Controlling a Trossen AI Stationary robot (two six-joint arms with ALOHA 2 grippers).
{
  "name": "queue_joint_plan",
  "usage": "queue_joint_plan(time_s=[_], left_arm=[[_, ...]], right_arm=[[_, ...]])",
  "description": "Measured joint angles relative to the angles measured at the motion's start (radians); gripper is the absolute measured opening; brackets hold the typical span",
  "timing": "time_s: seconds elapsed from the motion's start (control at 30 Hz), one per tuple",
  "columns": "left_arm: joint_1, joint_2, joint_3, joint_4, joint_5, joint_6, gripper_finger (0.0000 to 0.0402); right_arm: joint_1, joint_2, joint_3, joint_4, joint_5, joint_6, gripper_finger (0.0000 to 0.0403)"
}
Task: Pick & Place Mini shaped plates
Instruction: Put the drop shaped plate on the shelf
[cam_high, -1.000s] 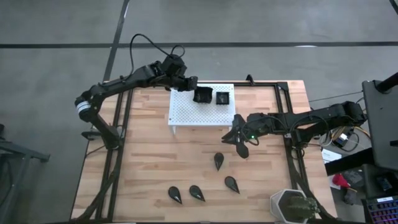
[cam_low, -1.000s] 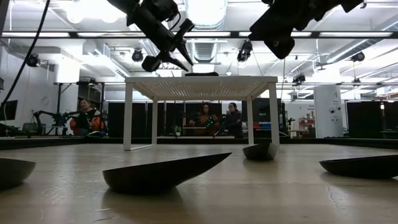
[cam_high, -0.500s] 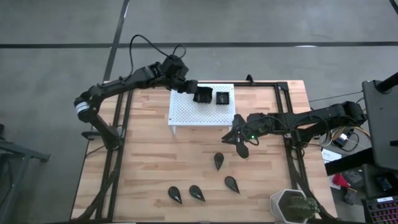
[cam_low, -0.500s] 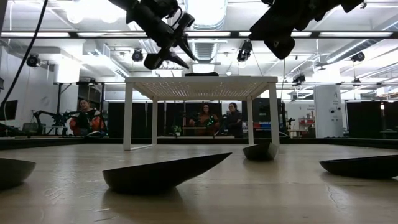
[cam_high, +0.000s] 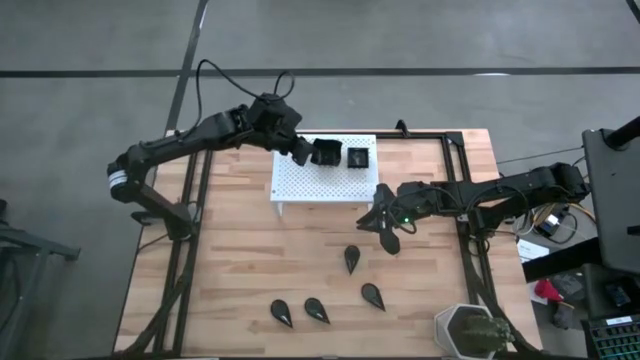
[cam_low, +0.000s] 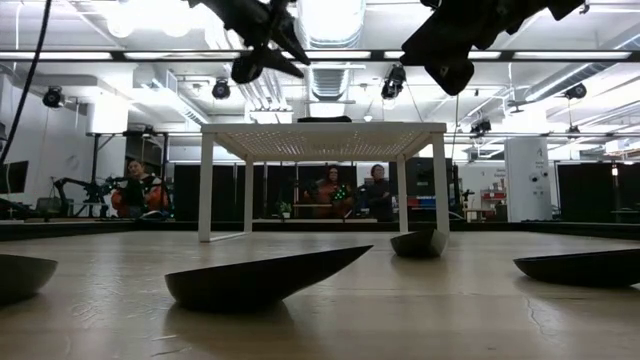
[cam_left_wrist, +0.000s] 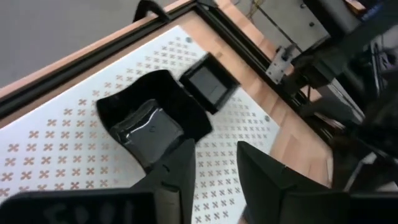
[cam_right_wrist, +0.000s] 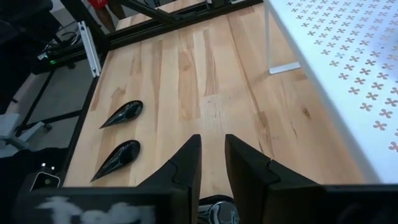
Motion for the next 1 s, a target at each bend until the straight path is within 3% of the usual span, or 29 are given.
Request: queue_joint_plan(time_s=[0.3,0.53,0.7,0.87,1.0], left_arm=[[-0.069,-0.020,-0.001,-0.041,-0.009,0.080,0.0008],[-0.191,-0.021,-0.001,-0.040,-0.019,0.168,0.0004],[-0.308,-0.021,-0.020,-0.028,-0.124,0.190,0.0001],[-0.408,-0.028,-0.089,0.035,-0.149,0.211,0.0000],[-0.487,-0.050,-0.167,0.099,-0.148,0.183,0.0000]], right_arm=[[0.000,0.000,0.000,-0.001,0.000,-0.001,0.0062],[-0.001,0.000,-0.004,-0.014,0.000,0.028,0.0059],[0.015,0.000,-0.006,-0.035,-0.009,-0.049,0.0059],[0.067,0.000,-0.012,-0.071,-0.011,-0.201,0.0056],[0.090,0.000,-0.014,-0.082,-0.010,-0.187,0.0054]])
